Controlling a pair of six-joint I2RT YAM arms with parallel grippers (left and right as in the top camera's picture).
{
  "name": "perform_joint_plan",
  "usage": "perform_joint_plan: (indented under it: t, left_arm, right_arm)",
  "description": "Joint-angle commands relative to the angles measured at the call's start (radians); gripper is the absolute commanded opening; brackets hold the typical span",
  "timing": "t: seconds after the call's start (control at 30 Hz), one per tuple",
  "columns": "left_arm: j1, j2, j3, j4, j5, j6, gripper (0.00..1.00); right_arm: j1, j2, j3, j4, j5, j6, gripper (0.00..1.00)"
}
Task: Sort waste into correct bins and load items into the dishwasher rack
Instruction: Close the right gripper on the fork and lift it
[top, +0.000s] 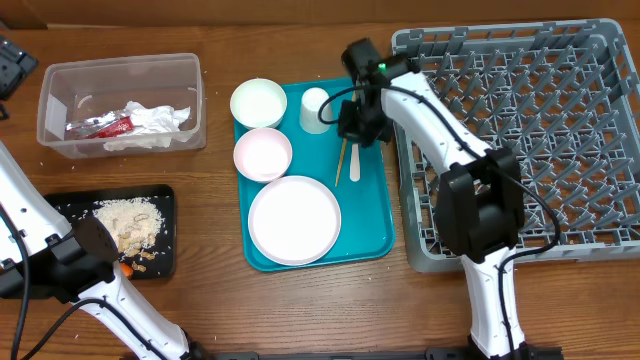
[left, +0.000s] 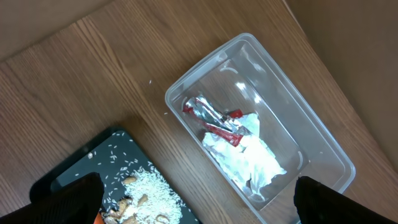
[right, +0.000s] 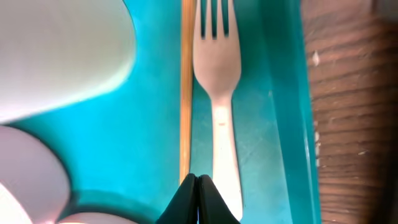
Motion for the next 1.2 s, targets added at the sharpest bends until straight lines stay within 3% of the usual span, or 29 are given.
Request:
perform_joint_plan:
  t: [0.0,0.07,0.23,0.27,0.3,0.33,0.43,0.53,0.7,0.93,1.17]
  left_arm:
    - [0.000,0.007,0.002,0.002,-0.008,-0.014,1.00]
    - [0.000,0.007,0.002,0.002,-0.008,-0.014,1.00]
    - [0.000,0.007,0.002,0.002,-0.008,-0.014,1.00]
    - [0.000,0.007,0.002,0.002,-0.008,-0.014,1.00]
    - [0.000,0.007,0.002,0.002,-0.008,-0.014,1.00]
    - [0.000,0.007,0.002,0.002,-0.008,-0.014,1.00]
    - [0.000,0.007,0.002,0.002,-0.008,-0.014,1.00]
    - [0.000,0.007,0.002,0.002,-0.008,-0.014,1.00]
    - [0.000,0.007,0.002,0.002,-0.008,-0.014,1.00]
    - [0.000,0.007,0.002,0.002,-0.008,-0.014,1.00]
    - [0.000,0.007,0.002,0.002,-0.008,-0.014,1.00]
  right_arm:
    - [-0.035,-0.068,0.048,-0.014,-0.015,-0.014,0.04]
    - [-0.045,-0.066,0.046,-0.024,-0.021,-0.052,0.26]
    - [-0.032,-0.013,0.033,-0.004,0.032,-0.073,0.42]
    - [-0.025,0.004,0.033,0.004,0.032,-0.073,0.51]
    - [-0.020,0.011,0.033,0.015,0.031,-0.073,0.71]
    - [-0.016,0.018,0.033,0.020,0.024,-0.073,0.80]
    - [-0.008,0.020,0.033,0.019,0.025,-0.074,0.86]
    - [-0.005,0.024,0.032,0.043,0.032,-0.074,0.86]
    - [-0.005,0.055,0.032,0.082,0.063,-0.073,0.67]
    - [-0.005,0.096,0.032,0.082,0.111,-0.073,0.59]
    - [-0.006,0.135,0.032,0.077,0.133,-0.073,0.58]
